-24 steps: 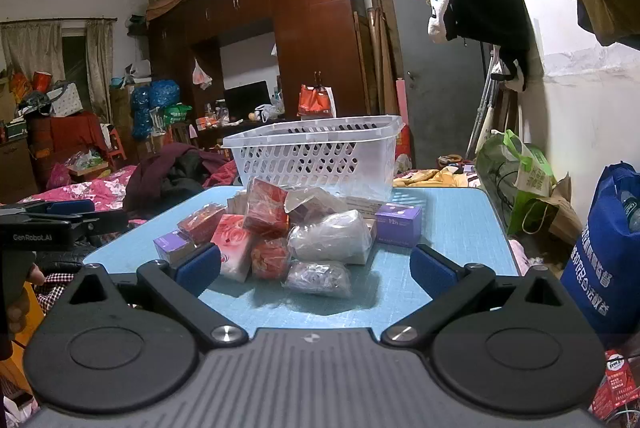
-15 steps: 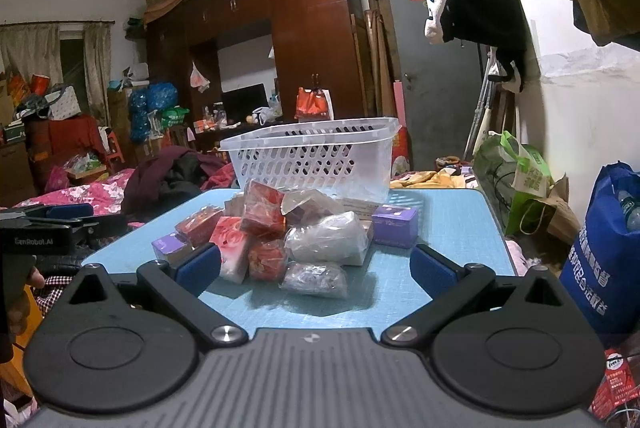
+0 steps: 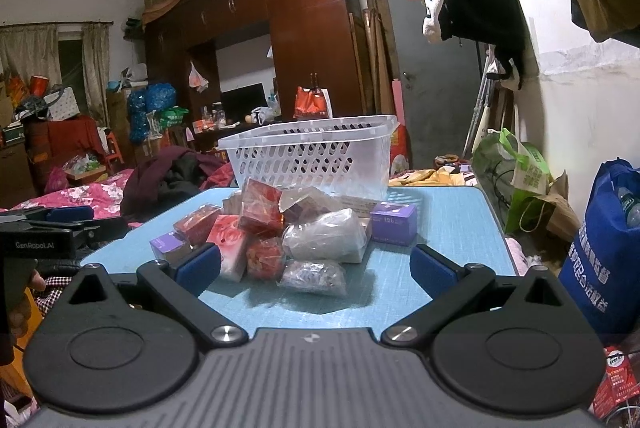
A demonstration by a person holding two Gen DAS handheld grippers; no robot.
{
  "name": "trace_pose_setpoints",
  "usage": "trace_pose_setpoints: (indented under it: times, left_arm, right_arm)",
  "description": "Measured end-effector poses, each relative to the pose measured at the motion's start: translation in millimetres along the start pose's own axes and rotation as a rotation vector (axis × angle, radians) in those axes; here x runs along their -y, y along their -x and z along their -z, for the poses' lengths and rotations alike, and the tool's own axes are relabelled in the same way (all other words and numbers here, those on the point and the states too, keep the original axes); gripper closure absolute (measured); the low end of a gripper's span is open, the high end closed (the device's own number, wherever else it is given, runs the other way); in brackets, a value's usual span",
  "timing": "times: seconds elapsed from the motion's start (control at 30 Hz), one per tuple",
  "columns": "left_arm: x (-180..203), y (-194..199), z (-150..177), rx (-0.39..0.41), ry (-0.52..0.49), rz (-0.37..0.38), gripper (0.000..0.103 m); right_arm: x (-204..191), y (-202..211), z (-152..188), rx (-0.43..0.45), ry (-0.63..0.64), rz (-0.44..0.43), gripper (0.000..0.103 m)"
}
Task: Organize objects
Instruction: 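Move both grippers toward the pile of packages on the blue table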
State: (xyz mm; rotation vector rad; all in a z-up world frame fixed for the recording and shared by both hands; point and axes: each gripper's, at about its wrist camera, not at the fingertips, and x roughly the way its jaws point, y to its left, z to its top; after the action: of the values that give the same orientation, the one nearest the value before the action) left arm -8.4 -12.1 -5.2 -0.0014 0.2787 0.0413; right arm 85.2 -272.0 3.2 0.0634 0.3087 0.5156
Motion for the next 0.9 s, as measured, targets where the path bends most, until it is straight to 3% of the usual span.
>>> trace_pose_setpoints:
  times: [0.9]
  left_arm:
    - [-1,-4,4,-0.011,-0.012,-0.001,0.001]
  right_arm:
    - [3,-10,8,-0.026,-0.008,0.016,0.000]
